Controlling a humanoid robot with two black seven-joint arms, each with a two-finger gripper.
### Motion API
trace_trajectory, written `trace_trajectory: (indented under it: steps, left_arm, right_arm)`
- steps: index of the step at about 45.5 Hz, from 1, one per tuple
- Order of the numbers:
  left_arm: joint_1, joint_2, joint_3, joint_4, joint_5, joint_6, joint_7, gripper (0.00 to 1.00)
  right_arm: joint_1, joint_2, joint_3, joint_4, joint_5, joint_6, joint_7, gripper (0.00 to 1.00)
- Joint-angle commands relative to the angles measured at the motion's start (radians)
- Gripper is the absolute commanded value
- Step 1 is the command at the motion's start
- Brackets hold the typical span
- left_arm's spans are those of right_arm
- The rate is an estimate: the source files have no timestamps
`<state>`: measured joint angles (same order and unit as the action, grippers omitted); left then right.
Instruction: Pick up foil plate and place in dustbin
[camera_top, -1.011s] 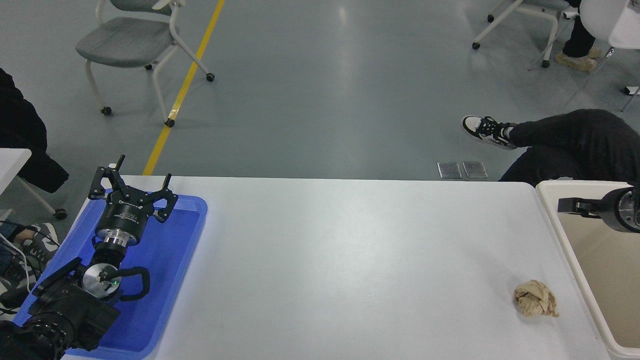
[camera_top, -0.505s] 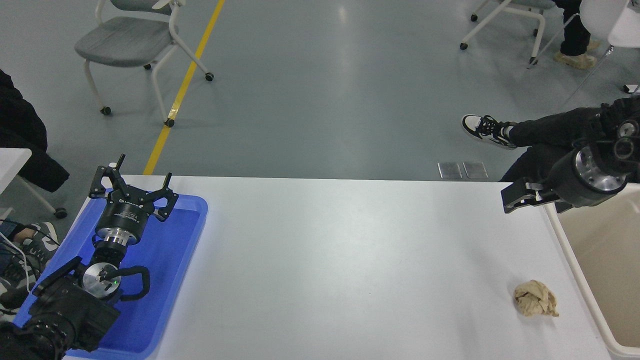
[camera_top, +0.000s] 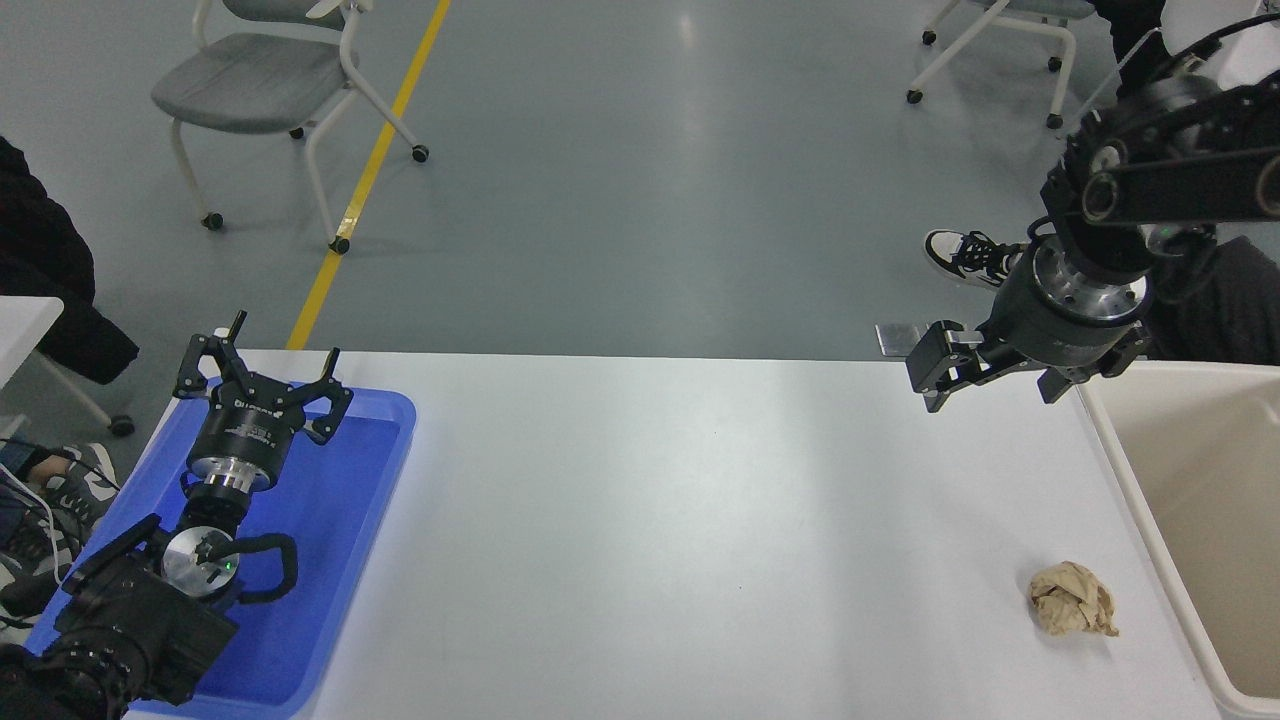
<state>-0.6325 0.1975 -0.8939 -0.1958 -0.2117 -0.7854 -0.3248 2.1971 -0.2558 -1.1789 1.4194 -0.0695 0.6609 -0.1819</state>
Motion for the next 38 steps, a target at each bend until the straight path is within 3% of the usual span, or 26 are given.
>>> trace_trajectory:
  steps: [1,12,38]
  left_arm:
    - [0.001,0.000,0.000,0.001,0.000,0.000,0.000,1.00]
    - [0.001,0.000,0.001,0.001,0.000,0.000,0.001,1.00]
    - [0.001,0.000,0.000,0.001,0.000,0.000,0.001,1.00]
  right_arm:
    - [0.072,0.058,-0.028,0.052,0.132,0.031,-0.007,1.00]
    - [0.096,0.067,-0.025,0.065,0.137,0.055,-0.002,1.00]
    - [0.159,-0.062,-0.027,0.119,0.094,0.123,-0.002,1.00]
